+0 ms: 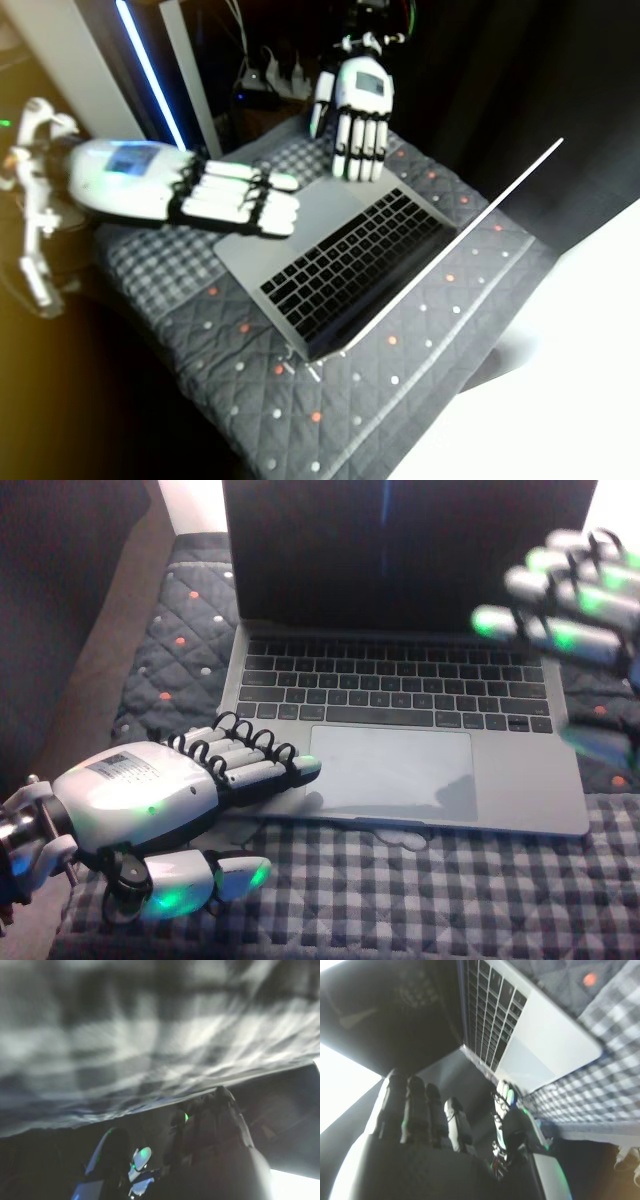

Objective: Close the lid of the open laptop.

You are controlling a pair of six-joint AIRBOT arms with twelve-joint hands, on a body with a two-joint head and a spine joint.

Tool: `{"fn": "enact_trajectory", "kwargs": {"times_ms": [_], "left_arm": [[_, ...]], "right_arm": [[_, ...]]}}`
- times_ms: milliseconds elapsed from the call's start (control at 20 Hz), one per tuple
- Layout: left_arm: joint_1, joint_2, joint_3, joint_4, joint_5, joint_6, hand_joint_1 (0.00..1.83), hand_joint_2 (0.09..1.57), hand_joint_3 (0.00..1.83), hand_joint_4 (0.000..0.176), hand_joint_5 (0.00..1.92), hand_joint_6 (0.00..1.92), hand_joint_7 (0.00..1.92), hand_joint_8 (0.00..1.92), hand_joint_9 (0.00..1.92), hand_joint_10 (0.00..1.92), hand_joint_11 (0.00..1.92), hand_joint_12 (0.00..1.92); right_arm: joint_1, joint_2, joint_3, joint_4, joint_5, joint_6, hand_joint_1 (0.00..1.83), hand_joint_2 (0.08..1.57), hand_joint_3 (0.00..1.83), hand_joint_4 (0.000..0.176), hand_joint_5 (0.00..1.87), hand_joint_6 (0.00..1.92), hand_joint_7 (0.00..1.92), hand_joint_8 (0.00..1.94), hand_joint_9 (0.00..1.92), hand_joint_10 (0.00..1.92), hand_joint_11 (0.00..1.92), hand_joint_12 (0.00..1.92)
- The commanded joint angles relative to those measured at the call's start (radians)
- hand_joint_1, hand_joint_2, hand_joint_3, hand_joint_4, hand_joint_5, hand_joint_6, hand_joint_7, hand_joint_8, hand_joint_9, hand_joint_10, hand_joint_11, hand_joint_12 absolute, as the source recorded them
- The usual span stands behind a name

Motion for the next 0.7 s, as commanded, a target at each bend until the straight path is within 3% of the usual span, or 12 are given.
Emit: {"fn": "enact_trajectory", "kwargs": {"times_ms": [0,50,150,200,250,300,350,400,450,550,600,650], "left_arm": [[0.001,-0.007,0.001,0.003,-0.087,-0.012,0.27,1.46,0.0,0.032,0.1,0.0,0.09,0.0,0.07,0.03,0.0,0.4],[0.001,-0.008,0.002,0.003,-0.087,-0.012,0.29,1.46,0.0,0.034,0.11,0.01,0.09,0.0,0.07,0.03,0.0,0.41],[0.002,-0.014,0.005,0.003,-0.084,-0.012,0.3,1.46,0.0,0.023,0.12,0.01,0.11,0.01,0.07,0.02,0.0,0.37],[0.002,-0.018,0.007,0.003,-0.08,-0.012,0.31,1.46,0.0,0.016,0.13,0.01,0.12,0.01,0.07,0.02,0.0,0.36],[0.002,-0.022,0.009,0.003,-0.077,-0.013,0.3,1.46,0.0,0.029,0.12,0.01,0.11,0.0,0.06,0.02,0.0,0.32],[0.002,-0.023,0.011,0.003,-0.077,-0.013,0.29,1.46,0.0,0.028,0.13,0.01,0.12,0.01,0.07,0.02,0.0,0.31],[0.002,-0.024,0.011,0.003,-0.077,-0.013,0.32,1.45,0.0,0.014,0.15,0.02,0.13,0.01,0.08,0.02,0.0,0.38],[0.002,-0.025,0.012,0.003,-0.078,-0.013,0.28,1.45,0.0,0.034,0.13,0.01,0.11,0.0,0.06,0.01,0.0,0.33],[0.002,-0.026,0.013,0.003,-0.079,-0.013,0.31,1.44,0.0,0.04,0.14,0.01,0.12,0.0,0.07,0.02,0.0,0.33],[0.003,-0.039,0.021,0.004,-0.077,-0.023,0.39,1.43,0.0,0.024,0.17,0.02,0.14,0.01,0.09,0.02,0.0,0.37],[0.003,-0.046,0.027,0.01,-0.077,-0.035,0.31,1.45,0.0,0.058,0.12,0.01,0.09,0.0,0.06,0.01,0.0,0.24],[0.003,-0.046,0.027,0.01,-0.079,-0.036,0.3,1.45,0.0,0.063,0.1,0.0,0.08,0.0,0.05,0.0,0.0,0.18]], "right_arm": [[0.03,0.003,0.014,0.014,0.131,-0.002,0.19,1.36,0.0,0.135,0.0,0.0,0.0,0.0,0.0,0.0,0.0,0.0],[0.045,-0.005,0.022,0.014,0.131,-0.002,0.27,1.36,0.0,0.09,0.0,0.0,0.0,0.0,0.0,0.0,0.0,0.0],[0.092,-0.03,0.049,0.014,0.131,-0.002,0.31,1.39,0.01,0.052,0.0,0.0,0.0,0.0,0.0,0.0,0.0,0.0],[0.116,-0.041,0.062,0.014,0.131,-0.002,0.23,1.38,0.0,0.099,0.0,0.0,0.0,0.0,0.0,0.0,0.02,0.01],[0.144,-0.052,0.074,0.014,0.13,-0.004,0.27,1.38,0.0,0.118,0.0,0.0,0.0,0.0,0.0,0.0,0.0,0.32],[0.166,-0.058,0.08,0.014,0.128,-0.012,0.35,1.39,0.0,0.119,0.0,0.0,0.0,0.0,0.0,0.0,0.0,0.06],[0.197,-0.065,0.086,0.015,0.116,-0.025,0.37,1.39,0.0,0.132,0.0,0.0,0.0,0.0,0.0,0.0,0.0,0.01],[0.224,-0.07,0.094,0.014,0.101,-0.033,0.33,1.39,0.0,0.165,0.0,0.0,0.0,0.0,0.0,0.0,0.0,0.0],[0.245,-0.074,0.095,0.017,0.088,-0.054,0.27,1.38,0.0,0.174,0.0,0.0,0.0,0.0,0.0,0.0,0.0,0.0],[0.27,-0.077,0.107,0.037,0.072,-0.078,0.28,1.38,0.0,0.176,0.0,0.0,0.0,0.0,0.0,0.0,0.0,0.0],[0.289,-0.083,0.124,0.061,0.054,-0.078,0.3,1.37,0.0,0.17,0.0,0.0,0.0,0.0,0.0,0.0,0.0,0.0],[0.307,-0.091,0.136,0.069,0.033,-0.078,0.31,1.38,0.0,0.152,0.0,0.0,0.0,0.0,0.0,0.0,0.0,0.0]]}}
